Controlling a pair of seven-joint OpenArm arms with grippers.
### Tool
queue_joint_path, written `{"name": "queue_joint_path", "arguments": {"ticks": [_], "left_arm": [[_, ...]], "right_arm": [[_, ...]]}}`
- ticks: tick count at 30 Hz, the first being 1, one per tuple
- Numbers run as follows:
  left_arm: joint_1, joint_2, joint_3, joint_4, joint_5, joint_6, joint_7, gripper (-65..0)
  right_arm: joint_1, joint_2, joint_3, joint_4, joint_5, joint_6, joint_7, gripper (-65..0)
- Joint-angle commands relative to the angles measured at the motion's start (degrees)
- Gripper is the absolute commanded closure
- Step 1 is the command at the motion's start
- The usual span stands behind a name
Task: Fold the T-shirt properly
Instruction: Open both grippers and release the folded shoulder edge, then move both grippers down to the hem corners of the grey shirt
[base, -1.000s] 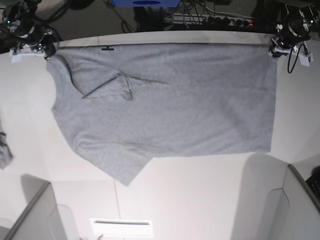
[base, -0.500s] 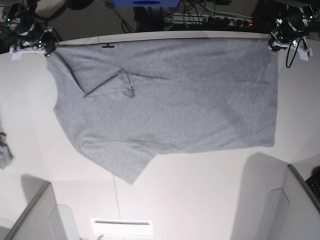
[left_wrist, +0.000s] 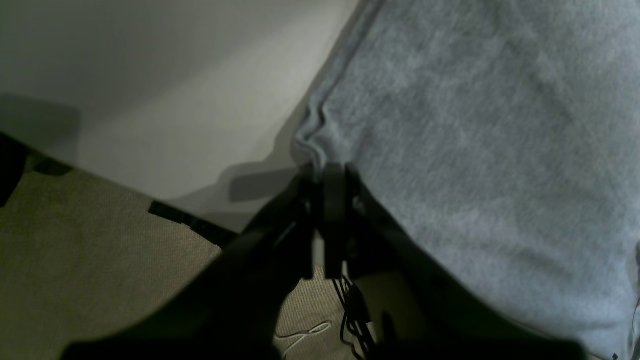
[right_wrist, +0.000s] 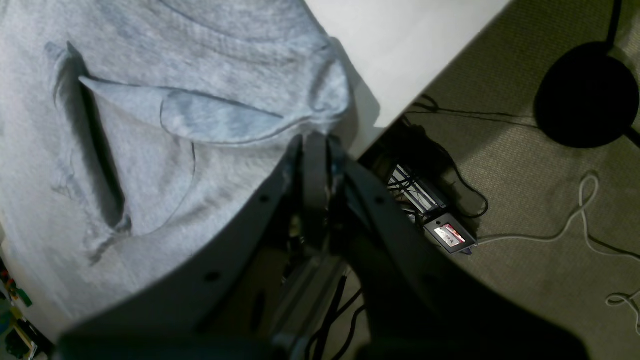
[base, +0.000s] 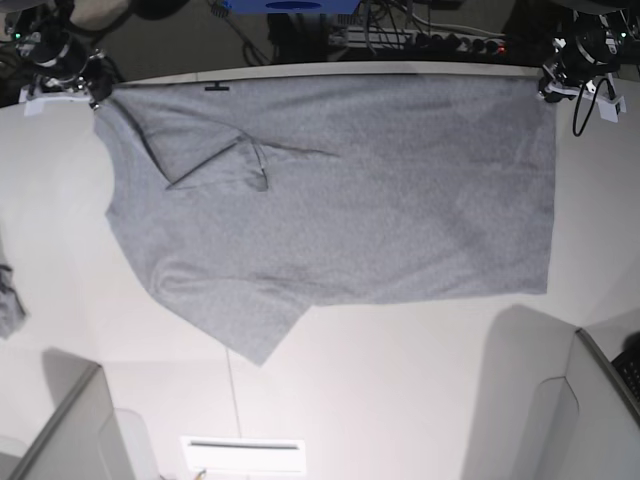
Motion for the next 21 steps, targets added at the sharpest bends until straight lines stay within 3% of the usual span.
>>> {"name": "queue_joint_path", "arguments": {"ticks": [1,5,8,11,15,18,21], "left_arm": [[0.34,-0.84,-0.53,0.79,-0.59,-0.32,-0.60,0.0],[0.25,-0.75,-0.53,0.79,-0.68,-0.32,-0.60,0.0],[0.25,-0.57,-0.62,1.14,-0.68,-0.32,-0.60,-0.8],[0.25,-0.57,-0.62,1.23,-0.68,-0.32,-0.60,-22.9],[0.16,-0.75,-0.62,1.23,-0.76,-0.32,-0.78,-45.4],[-0.01,-0.75,-2.46,1.32,-0.85,-0.32,-0.69,-52.5],[-0.10,-0.48,-8.44,2.20,-0.94,-0.32,-0.69,-52.7]], "right_arm": [[-0.35,0.89,0.40,1.21,0.51,0.38,0.64,0.0],[-0.17,0.89,0.40,1.21,0.60,0.38,0.64,0.0],[-0.17,0.89,0.49,1.21,0.60,0.38,0.64,-17.9],[-0.26,0.89,1.72,1.30,0.60,0.38,0.64,-30.5],[-0.26,0.89,5.50,1.30,0.60,0.38,0.64,-30.6],[0.88,0.98,8.67,1.30,0.60,0.38,0.64,-30.6],[2.90,1.24,10.69,1.39,0.60,0.46,0.55,-30.8]]}}
